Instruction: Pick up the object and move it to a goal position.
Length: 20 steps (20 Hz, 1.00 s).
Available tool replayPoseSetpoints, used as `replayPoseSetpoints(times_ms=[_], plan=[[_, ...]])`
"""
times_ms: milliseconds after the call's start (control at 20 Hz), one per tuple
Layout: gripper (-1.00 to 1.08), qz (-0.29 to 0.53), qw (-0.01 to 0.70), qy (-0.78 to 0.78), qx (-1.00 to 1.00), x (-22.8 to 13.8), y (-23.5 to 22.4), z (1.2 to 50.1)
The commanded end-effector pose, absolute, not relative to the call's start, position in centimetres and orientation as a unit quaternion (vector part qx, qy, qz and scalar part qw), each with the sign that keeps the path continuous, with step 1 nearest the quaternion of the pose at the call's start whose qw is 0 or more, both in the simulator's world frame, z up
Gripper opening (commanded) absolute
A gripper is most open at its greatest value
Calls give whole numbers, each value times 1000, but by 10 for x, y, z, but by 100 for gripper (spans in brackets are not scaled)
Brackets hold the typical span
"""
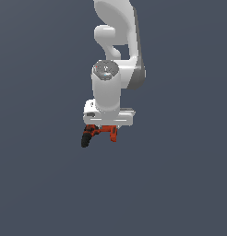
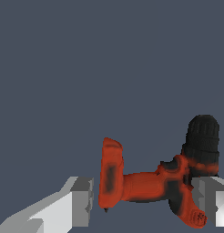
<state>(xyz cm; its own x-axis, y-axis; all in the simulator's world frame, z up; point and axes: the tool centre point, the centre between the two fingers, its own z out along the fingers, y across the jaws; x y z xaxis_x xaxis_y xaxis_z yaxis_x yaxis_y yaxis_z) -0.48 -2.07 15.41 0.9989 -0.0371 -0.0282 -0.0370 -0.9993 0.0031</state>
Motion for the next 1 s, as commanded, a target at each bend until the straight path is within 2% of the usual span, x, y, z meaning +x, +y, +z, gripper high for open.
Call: replayPoseSetpoints(times_ms=[0,550,950], plan=[[68,-16,3,-25,1000,-4,-33,145],[68,-26,20,-63,998,-3,-123,77],[68,-29,26,-72,997,-7,-147,59]])
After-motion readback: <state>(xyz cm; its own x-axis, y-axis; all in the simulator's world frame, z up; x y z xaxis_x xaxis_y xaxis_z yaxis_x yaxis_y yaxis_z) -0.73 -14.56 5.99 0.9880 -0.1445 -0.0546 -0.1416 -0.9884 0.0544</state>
